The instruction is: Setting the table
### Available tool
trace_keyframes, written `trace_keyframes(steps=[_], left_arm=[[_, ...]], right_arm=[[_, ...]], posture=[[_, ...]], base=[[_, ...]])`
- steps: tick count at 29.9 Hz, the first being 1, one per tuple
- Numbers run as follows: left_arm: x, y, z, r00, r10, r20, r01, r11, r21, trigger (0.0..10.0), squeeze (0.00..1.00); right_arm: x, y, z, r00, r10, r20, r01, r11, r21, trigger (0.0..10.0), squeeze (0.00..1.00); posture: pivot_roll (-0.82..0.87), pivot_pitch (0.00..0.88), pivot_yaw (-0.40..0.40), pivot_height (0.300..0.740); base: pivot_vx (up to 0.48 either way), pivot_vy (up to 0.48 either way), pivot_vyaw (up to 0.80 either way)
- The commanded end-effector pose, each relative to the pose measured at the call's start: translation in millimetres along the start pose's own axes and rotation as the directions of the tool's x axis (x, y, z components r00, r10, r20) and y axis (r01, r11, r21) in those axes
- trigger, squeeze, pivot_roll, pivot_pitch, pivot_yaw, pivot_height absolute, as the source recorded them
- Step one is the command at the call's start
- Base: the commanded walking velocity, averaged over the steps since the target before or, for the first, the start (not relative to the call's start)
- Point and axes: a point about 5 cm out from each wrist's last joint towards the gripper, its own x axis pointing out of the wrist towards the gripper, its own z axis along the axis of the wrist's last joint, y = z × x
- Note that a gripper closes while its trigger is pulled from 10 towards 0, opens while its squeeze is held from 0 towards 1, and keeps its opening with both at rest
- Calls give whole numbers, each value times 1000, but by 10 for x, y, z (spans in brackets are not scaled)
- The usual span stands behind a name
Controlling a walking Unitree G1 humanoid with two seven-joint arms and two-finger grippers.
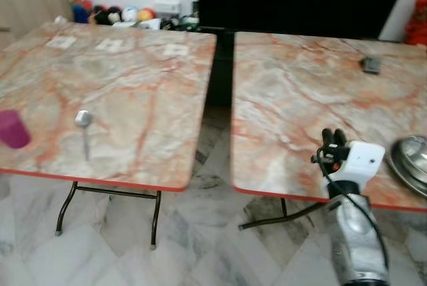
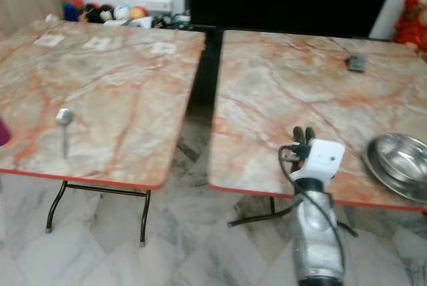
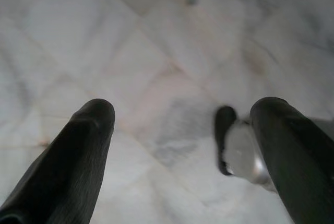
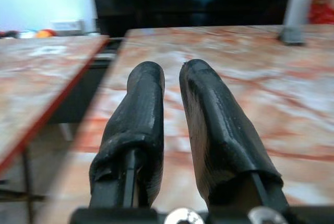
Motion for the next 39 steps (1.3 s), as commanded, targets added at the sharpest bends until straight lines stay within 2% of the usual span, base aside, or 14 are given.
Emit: trace_keyframes(steps=[1,26,39], left_arm=[[-28,-53,-91,999,-13,-39,12,1000,-6,10000,0],[-4,7,-61,998,2,-55,-3,1000,-14,10000,0],[-30,1,-106,999,-1,-54,-1,1000,-19,10000,0]], right_arm=[[2,-97,7,1000,-28,-1,28,1000,-13,10000,0],[28,-25,-24,1000,-10,-14,10,1000,-12,10000,0],[57,-23,-25,1000,-11,-17,11,1000,-12,10000,0]], posture=[[-7,63,-12,740],[7,70,-21,740],[14,84,-25,740]], base=[[0,480,0],[0,475,0],[0,0,0]])
